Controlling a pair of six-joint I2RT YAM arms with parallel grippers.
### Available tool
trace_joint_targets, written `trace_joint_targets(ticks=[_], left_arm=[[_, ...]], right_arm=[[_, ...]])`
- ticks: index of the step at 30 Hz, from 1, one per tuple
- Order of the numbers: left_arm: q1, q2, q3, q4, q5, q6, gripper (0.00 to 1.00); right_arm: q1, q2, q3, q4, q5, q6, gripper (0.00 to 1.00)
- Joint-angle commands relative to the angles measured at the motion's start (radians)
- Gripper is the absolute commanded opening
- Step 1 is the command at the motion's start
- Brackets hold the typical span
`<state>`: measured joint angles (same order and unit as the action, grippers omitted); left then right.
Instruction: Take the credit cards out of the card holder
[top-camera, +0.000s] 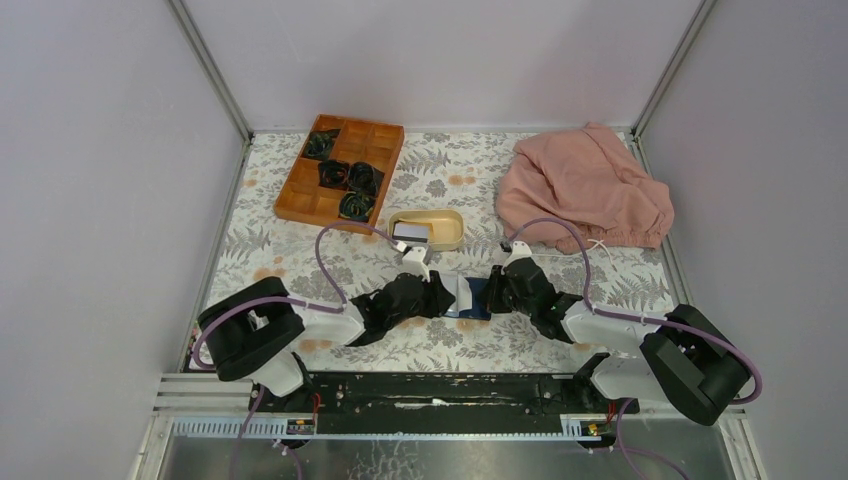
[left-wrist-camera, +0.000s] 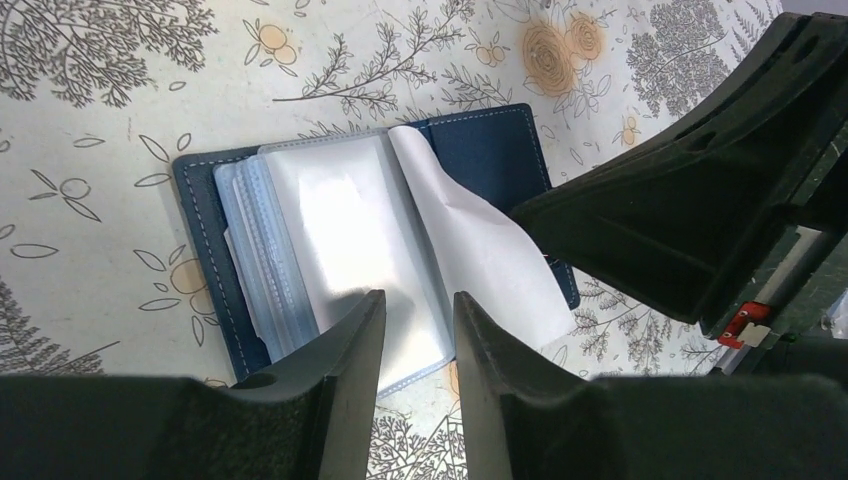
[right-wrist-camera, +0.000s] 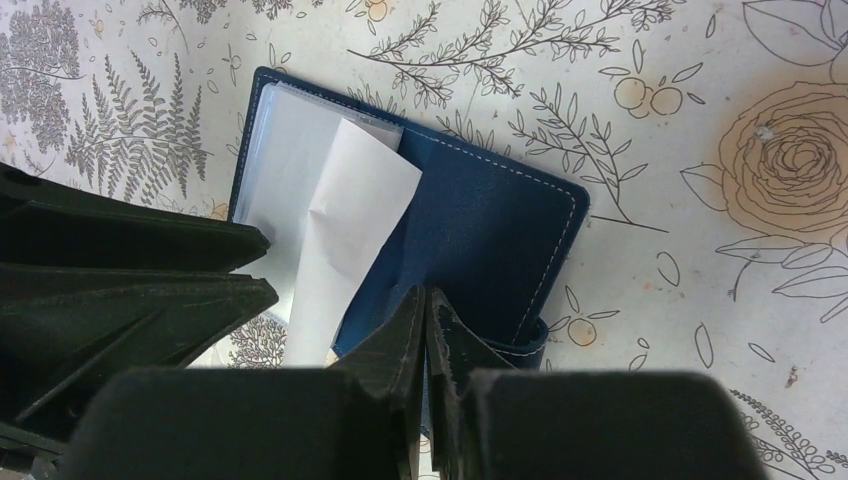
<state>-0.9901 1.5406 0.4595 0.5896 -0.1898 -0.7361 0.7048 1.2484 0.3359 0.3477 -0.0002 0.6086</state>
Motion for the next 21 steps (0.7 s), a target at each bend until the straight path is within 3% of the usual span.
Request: trace_joint_targets(ticks=[1, 10, 16, 21], left_arm=[[0.004, 0.010, -0.012, 0.057, 0.019, -0.019, 0.39], [0.003, 0.104, 0.017, 0.136, 0.128, 0.001, 0.39], [0.004, 0.302, 0.110, 0.185, 0.198, -0.027, 0.36], [0.004, 0.369, 0.133, 0.188, 0.204, -0.049, 0.33]], right_arm=[[-0.001, -0.008, -0.008, 0.009, 0.029, 0.004, 0.08], [-0.001, -0.012, -0.008, 0.008, 0.007, 0.002, 0.07], [-0.001, -0.104, 0.000, -0.056, -0.020, -0.010, 0.15], [-0.001, -0.228, 0.024, -0.158, 0.012, -0.030, 0.18]])
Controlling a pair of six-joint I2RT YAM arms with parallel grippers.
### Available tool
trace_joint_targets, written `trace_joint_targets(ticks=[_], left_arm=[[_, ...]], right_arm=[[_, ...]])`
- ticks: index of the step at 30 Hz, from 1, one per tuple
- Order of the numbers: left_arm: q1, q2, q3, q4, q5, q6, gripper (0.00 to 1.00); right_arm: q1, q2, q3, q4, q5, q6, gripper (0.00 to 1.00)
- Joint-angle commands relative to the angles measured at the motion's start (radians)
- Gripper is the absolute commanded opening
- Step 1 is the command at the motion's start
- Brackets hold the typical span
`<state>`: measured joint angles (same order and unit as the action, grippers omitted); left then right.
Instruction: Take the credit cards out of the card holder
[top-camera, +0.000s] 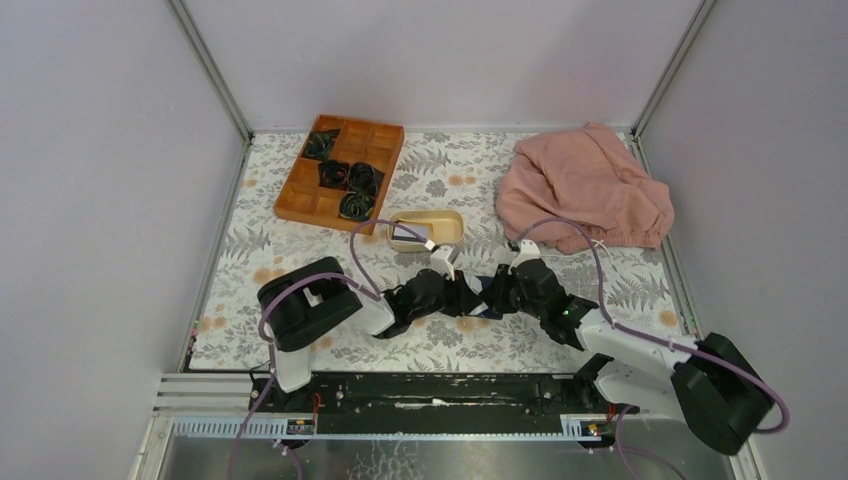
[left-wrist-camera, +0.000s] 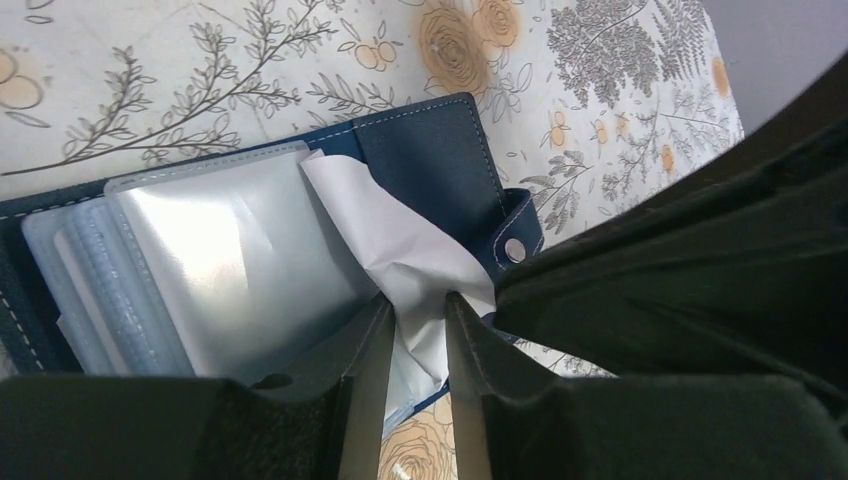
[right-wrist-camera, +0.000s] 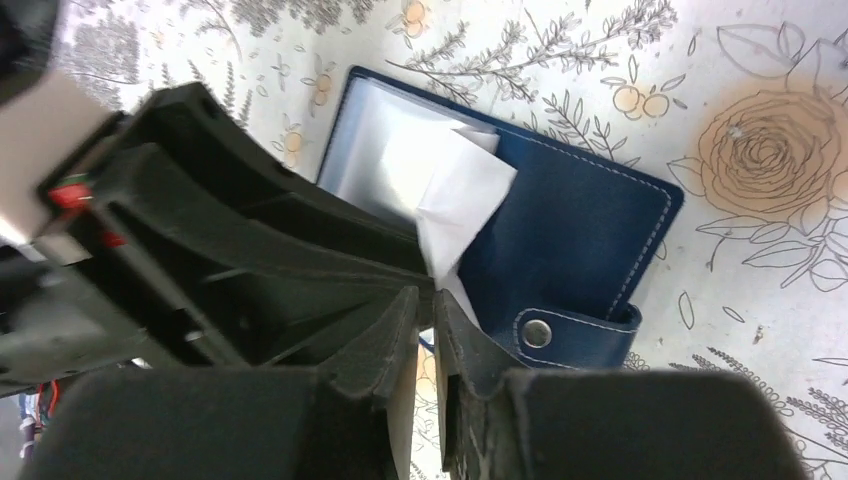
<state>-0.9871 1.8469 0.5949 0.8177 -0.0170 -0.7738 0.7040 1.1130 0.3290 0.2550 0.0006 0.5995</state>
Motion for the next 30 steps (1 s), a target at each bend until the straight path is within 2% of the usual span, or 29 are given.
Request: trace_joint_targets(ticks=[1, 6, 19, 26, 30], left_arm=[[0.001, 0.064, -0.004, -0.040, 0.029, -0.012, 0.33], [0.001, 0.052, -0.014, -0.048, 0.022, -0.004, 0.32], [0.001, -0.134, -0.093, -0.038, 0.055, 0.056, 0.40], [0.012, -0.285, -0.146, -0.183, -0.094, 0.051, 0.41], [0.083, -0.283, -0.177, -0.182, -0.092, -0.005, 0.40]], right_arm=[[0.000, -0.118, 0.035, -0.081, 0.020, -0.026, 0.18], [0.000, -0.161, 0.057, -0.092, 0.023, -0.041, 0.21], [-0.016, 0.143, 0.060, 0.041, 0.016, 0.034, 0.21], [-0.037, 0.126, 0.026, 0.022, 0.027, 0.046, 0.21], [-0.042, 0.107, 0.008, 0.015, 0.026, 0.043, 0.21]])
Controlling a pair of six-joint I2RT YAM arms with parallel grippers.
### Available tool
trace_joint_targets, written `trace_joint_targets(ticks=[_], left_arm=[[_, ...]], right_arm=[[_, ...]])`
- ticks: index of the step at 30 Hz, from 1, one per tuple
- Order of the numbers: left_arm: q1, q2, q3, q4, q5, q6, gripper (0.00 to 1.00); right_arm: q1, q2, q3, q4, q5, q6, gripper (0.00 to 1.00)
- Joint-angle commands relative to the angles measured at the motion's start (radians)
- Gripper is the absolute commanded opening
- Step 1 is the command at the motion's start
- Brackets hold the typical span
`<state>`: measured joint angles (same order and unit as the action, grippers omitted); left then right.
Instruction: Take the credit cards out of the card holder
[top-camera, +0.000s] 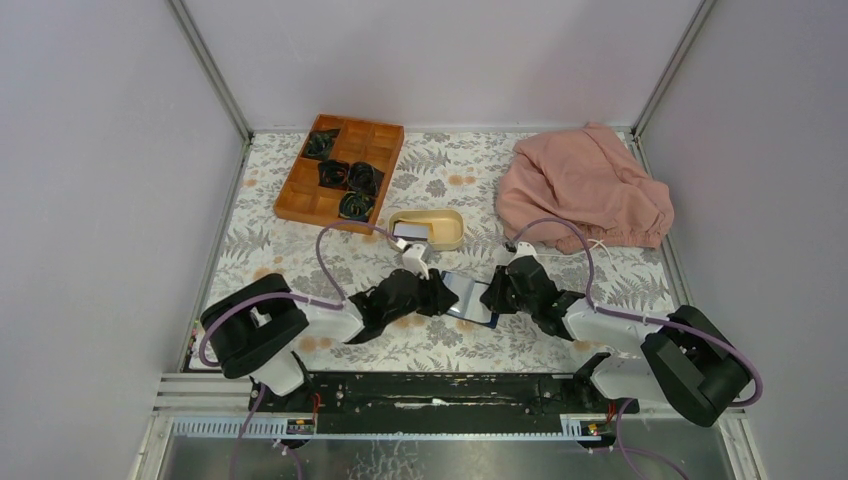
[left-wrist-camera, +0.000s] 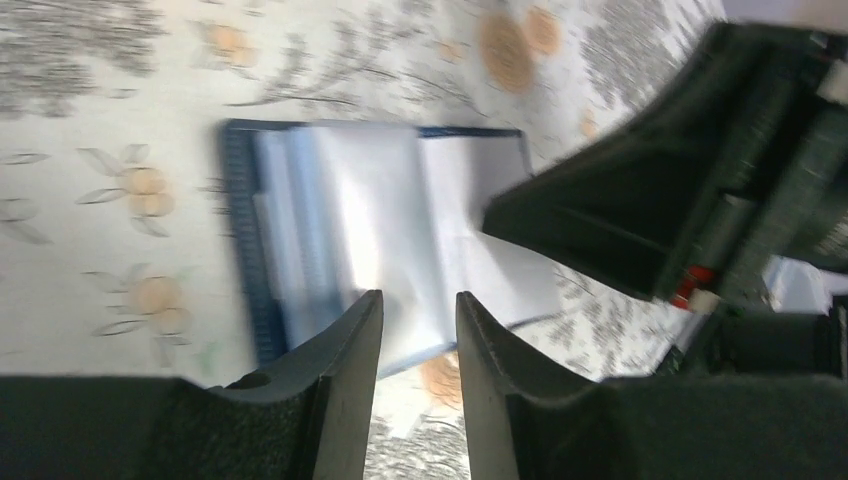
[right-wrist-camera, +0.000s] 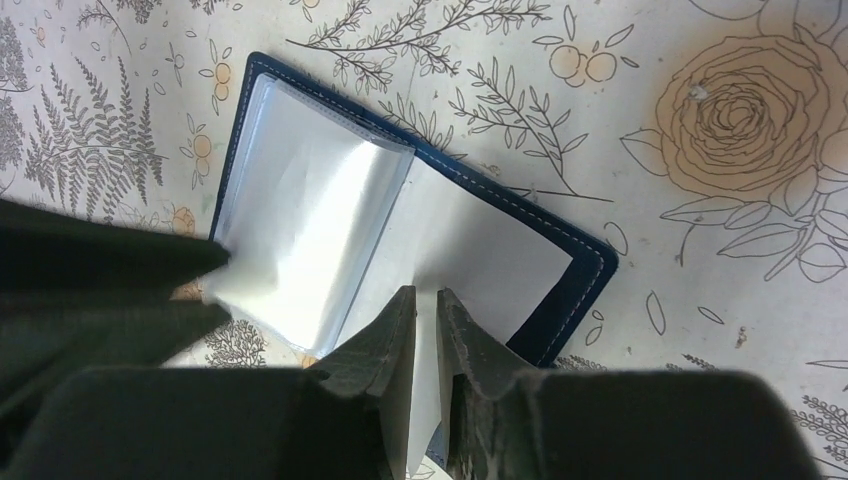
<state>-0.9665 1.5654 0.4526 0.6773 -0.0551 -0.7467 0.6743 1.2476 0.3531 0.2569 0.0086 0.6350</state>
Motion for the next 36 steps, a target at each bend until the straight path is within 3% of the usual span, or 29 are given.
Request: trace_joint_targets(ticks=[1, 16, 26, 36], left_arm=[[0.081, 0.005, -0.042, -0.030, -0.034, -0.046, 0.40], [0.127, 0.016, -0.054, 0.066, 0.089, -0.069, 0.41], [0.125, -0.123, -0.030, -0.092, 0.030, -0.008, 0.43], [0.121, -0.029, 0.012, -0.050, 0.138, 0.005, 0.46]], right_arm=[[-0.013, -0.031, -0.019, 0.013, 0.017, 0.008, 0.21], [-0.016, 0.000, -0.029, 0.044, -0.002, 0.006, 0.20], [-0.017, 0.018, -0.030, 0.061, -0.009, 0.010, 0.21], [-0.018, -0.001, -0.028, 0.043, -0.006, 0.012, 0.21]])
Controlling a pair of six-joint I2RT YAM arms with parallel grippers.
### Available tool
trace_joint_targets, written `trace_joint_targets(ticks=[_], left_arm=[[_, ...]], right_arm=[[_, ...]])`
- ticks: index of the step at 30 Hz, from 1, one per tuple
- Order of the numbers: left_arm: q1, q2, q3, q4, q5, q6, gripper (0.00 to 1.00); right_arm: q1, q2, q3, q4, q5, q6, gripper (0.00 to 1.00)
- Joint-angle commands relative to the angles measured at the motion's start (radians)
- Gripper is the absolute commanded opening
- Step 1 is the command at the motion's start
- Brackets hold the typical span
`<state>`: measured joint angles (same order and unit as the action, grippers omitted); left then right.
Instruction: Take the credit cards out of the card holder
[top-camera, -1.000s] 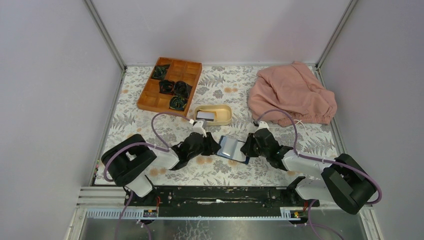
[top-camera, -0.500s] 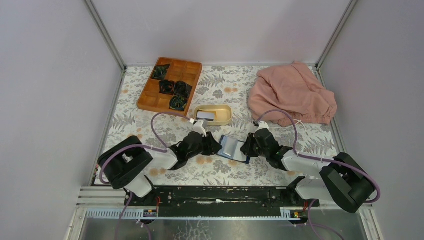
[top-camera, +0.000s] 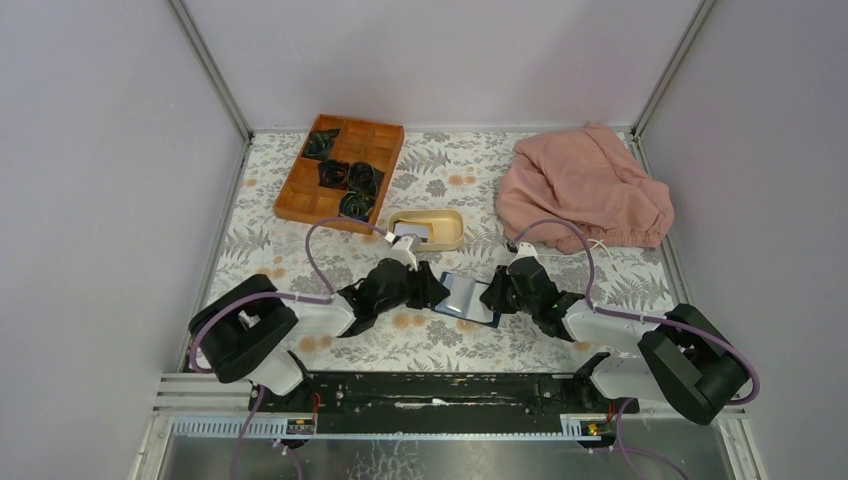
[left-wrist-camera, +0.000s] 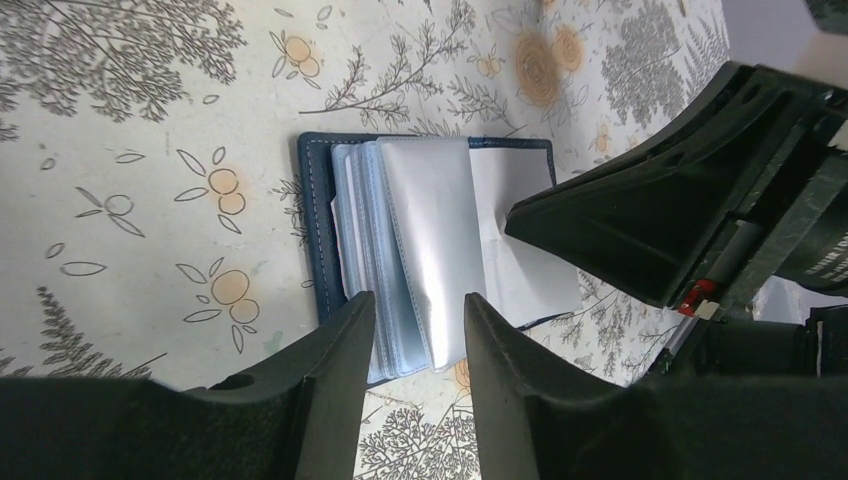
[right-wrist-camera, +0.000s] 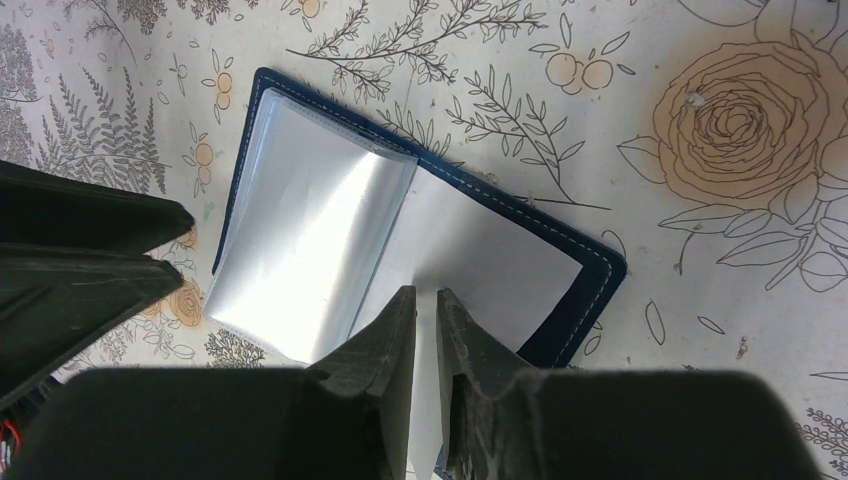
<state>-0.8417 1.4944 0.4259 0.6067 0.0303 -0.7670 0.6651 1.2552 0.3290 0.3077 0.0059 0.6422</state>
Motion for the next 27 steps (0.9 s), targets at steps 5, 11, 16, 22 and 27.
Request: trace_joint_targets(ticks=[5, 11, 16, 22, 27], left_arm=[[-0.013, 0.075, 0.058, 0.027, 0.063, 0.030, 0.46], [-0.021, 0.107, 0.076, 0.020, 0.067, 0.037, 0.46], [-0.032, 0.124, 0.089, 0.002, 0.053, 0.035, 0.46], [-0.042, 0.124, 0.097, -0.033, 0.022, 0.048, 0.46], [-0.062, 0.143, 0.106, 0.012, 0.076, 0.053, 0.46]], right_arm=[[-0.010, -0.020, -0.009, -0.021, 0.006, 0.001, 0.21], [-0.012, -0.019, -0.013, -0.016, 0.002, 0.004, 0.21], [-0.013, -0.019, -0.013, -0.015, 0.000, 0.001, 0.21], [-0.015, -0.022, -0.013, -0.016, -0.001, -0.001, 0.21], [-0.015, -0.024, -0.013, -0.011, -0.006, 0.000, 0.20]])
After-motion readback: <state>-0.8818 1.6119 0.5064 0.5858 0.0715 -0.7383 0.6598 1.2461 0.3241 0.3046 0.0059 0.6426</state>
